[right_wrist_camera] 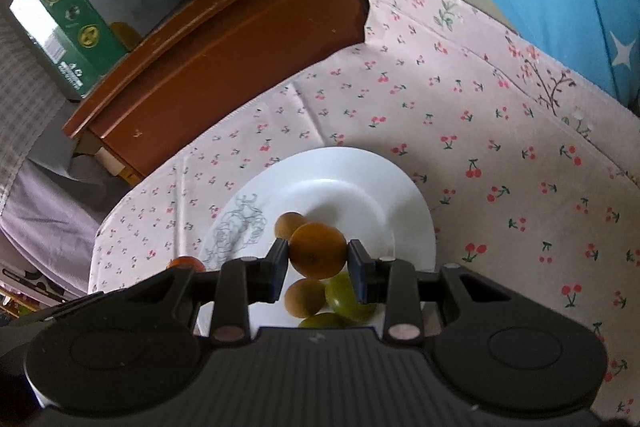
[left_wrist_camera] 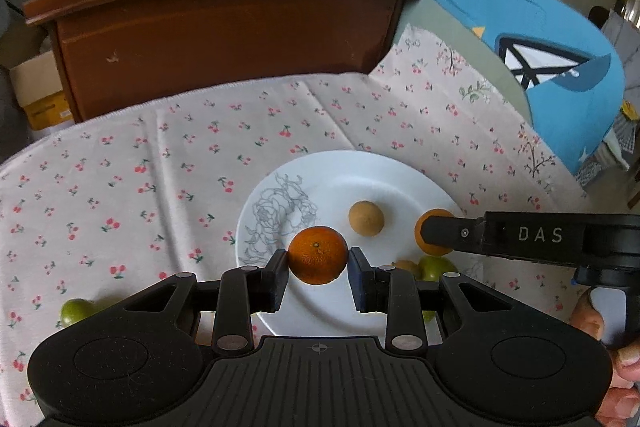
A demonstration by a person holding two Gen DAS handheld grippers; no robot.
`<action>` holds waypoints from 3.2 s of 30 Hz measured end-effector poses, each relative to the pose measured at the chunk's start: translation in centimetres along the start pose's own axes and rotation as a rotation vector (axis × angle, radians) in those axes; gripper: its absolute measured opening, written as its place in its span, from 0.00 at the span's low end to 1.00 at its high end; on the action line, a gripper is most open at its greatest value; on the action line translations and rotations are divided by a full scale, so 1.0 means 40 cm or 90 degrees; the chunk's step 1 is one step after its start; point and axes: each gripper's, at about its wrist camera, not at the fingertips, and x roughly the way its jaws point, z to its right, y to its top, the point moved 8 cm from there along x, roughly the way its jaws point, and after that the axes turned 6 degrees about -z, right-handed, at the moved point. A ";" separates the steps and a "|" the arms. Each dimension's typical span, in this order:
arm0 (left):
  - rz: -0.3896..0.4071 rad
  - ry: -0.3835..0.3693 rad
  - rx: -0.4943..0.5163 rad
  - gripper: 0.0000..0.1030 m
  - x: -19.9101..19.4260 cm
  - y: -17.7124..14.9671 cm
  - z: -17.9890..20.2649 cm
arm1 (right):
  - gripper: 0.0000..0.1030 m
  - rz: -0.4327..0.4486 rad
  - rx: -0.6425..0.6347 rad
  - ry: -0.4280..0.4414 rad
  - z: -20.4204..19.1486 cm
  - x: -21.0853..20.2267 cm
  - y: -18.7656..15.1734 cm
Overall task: Organize fruits
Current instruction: 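Lower both held tangerines onto the white plate and open both tools, then grasp a green lime with the left tool while the right tool grasps a tangerine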
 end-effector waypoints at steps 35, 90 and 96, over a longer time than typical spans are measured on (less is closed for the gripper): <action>0.042 0.107 -0.048 0.83 -0.196 0.008 -0.143 | 0.38 0.008 -0.049 0.053 -0.090 -0.056 -0.060; 0.014 0.186 -0.204 0.80 -0.070 -0.111 -0.392 | 0.37 -0.068 -0.091 0.063 -0.152 0.012 -0.283; 0.012 0.168 -0.211 0.58 -0.059 -0.114 -0.387 | 0.29 -0.059 -0.108 0.069 -0.164 0.018 -0.285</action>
